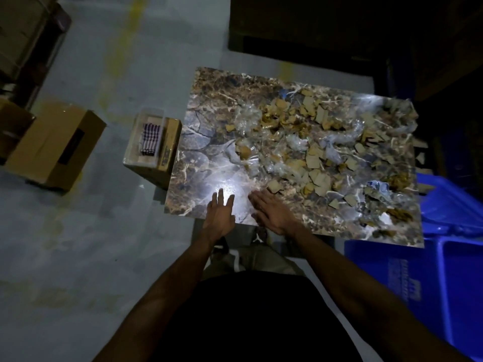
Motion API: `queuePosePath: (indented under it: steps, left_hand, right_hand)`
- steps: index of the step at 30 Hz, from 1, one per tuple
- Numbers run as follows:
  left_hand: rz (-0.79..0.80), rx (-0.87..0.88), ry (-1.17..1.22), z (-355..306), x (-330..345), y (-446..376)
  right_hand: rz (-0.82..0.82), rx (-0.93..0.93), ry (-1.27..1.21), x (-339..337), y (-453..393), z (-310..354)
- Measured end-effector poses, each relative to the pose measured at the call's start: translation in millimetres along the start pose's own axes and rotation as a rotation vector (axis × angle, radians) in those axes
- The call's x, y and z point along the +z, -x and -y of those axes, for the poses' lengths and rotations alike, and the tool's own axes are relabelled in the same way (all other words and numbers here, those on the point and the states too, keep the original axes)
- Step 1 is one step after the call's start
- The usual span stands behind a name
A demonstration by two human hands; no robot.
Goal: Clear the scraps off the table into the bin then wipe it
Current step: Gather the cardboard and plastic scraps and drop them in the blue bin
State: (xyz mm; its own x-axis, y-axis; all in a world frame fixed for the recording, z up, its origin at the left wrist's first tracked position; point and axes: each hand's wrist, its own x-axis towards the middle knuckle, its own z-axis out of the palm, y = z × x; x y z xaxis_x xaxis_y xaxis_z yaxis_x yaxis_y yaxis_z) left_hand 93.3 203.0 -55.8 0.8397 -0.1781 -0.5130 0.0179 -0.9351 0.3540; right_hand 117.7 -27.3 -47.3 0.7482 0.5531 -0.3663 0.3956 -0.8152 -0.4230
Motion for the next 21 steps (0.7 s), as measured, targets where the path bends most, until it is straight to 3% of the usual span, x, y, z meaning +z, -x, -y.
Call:
queuePosePath:
  steps: [4, 11, 14, 18, 21]
  left_hand:
    - [-0.009, 0.017, 0.039, -30, 11, 2]
    - [0.028, -0.072, 0.003, -96, 50, -15]
    - [0.046, -0.116, -0.003, -119, 71, -20]
    - [0.044, -0.131, -0.001, -158, 72, -10]
    - [0.064, -0.113, -0.020, -178, 71, -3]
  right_hand:
    - [0.040, -0.102, 0.060, 11, 27, -21]
    - [0.022, -0.069, 0.038, -14, 24, -92]
    - [-0.006, -0.199, 0.047, -18, 29, -111]
    - [-0.007, -0.316, 0.082, -5, 82, -134]
    - [0.029, -0.304, 0.078, 9, 116, -161]
